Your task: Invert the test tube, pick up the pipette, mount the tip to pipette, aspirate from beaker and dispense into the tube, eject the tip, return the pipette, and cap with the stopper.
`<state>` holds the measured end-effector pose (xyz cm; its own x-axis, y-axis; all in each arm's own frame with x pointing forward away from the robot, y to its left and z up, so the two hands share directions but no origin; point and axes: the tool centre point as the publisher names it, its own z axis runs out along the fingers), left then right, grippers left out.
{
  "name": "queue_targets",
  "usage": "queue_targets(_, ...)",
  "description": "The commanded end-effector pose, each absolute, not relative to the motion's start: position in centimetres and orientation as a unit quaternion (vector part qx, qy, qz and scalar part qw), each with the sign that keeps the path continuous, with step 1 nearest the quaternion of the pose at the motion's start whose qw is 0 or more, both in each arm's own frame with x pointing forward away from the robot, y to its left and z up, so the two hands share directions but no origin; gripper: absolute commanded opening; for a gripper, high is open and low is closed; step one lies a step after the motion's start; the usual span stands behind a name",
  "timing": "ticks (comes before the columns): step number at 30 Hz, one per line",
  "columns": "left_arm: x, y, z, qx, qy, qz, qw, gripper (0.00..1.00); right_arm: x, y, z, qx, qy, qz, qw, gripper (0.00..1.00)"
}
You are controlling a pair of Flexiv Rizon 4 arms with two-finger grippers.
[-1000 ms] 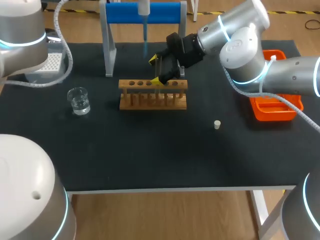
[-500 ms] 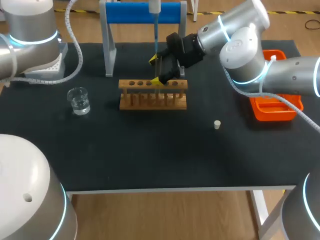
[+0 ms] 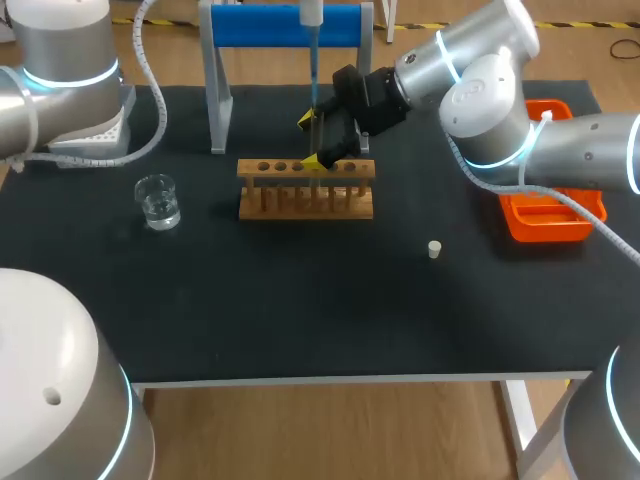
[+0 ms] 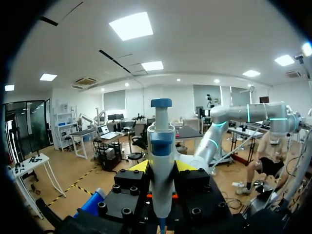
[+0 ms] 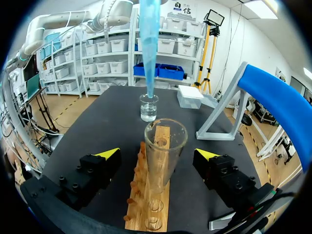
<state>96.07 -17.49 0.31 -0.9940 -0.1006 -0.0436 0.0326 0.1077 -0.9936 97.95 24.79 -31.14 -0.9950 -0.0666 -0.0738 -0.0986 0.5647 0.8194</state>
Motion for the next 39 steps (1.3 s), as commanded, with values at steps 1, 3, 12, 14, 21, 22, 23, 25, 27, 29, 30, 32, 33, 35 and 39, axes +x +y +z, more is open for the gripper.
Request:
queue_targets(1, 96.2, -17.44, 0.4, -0.022, 0.744, -0.666, 0.048, 0.0, 98.03, 24.72, -31.04, -0.047, 0.885, 0.463, 0.015, 1.0)
queue_targets(3, 96.2, -17.44, 0.4, -0.022, 0.744, -0.666, 0.048, 0.0, 98.03, 24.72, -31.04, -0.047, 0.885, 0.463, 0.015, 1.0)
queue_targets(12, 96.2, -17.44, 0.4, -0.022, 0.744, -0.666, 0.048, 0.0, 98.03, 24.72, -31.04, -0.047, 0.885, 0.463, 0.015, 1.0)
queue_targets(14, 96.2, -17.44, 0.4, -0.022, 0.744, -0.666, 0.048, 0.0, 97.97, 24.64, -31.07, -0.047, 0.886, 0.462, 0.017, 1.0)
queue_targets(21, 96.2, -17.44, 0.4, -0.022, 0.744, -0.666, 0.048, 0.0, 97.8, 24.33, -31.06, -0.05, 0.887, 0.459, 0.021, 1.0)
queue_targets(22, 96.2, -17.44, 0.4, -0.022, 0.744, -0.666, 0.048, 0.0, 97.76, 24.31, -31.05, -0.05, 0.887, 0.459, 0.022, 1.0)
queue_targets(23, 96.2, -17.44, 0.4, -0.022, 0.744, -0.666, 0.048, 0.0, 97.72, 24.29, -31.04, -0.051, 0.887, 0.459, 0.022, 1.0)
queue_targets(25, 96.2, -17.44, 0.4, -0.022, 0.744, -0.666, 0.048, 0.0, 97.67, 24.23, -31.01, -0.051, 0.887, 0.459, 0.023, 1.0)
queue_targets(27, 96.2, -17.44, 0.4, -0.022, 0.744, -0.666, 0.048, 0.0, 97.61, 24.16, -30.98, -0.052, 0.886, 0.459, 0.024, 1.0)
queue_targets(29, 96.2, -17.44, 0.4, -0.022, 0.744, -0.666, 0.048, 0.0, 97.57, 24.09, -30.95, -0.052, 0.886, 0.459, 0.025, 1.0)
queue_targets(30, 96.2, -17.44, 0.4, -0.022, 0.744, -0.666, 0.048, 0.0, 97.56, 24.06, -30.94, -0.052, 0.886, 0.46, 0.025, 1.0)
queue_targets(32, 96.2, -17.44, 0.4, -0.022, 0.744, -0.666, 0.048, 0.0, 97.54, 24.0, -30.92, -0.052, 0.886, 0.46, 0.026, 1.0)
queue_targets(33, 96.2, -17.44, 0.4, -0.022, 0.744, -0.666, 0.048, 0.0, 97.54, 23.97, -30.92, -0.052, 0.886, 0.46, 0.025, 1.0)
queue_targets(35, 96.2, -17.44, 0.4, -0.022, 0.744, -0.666, 0.048, 0.0, 97.53, 23.92, -30.9, -0.053, 0.886, 0.461, 0.026, 1.0)
queue_targets(39, 96.2, -17.44, 0.4, -0.022, 0.744, -0.666, 0.048, 0.0, 97.5, 23.86, -30.89, -0.054, 0.885, 0.461, 0.026, 1.0)
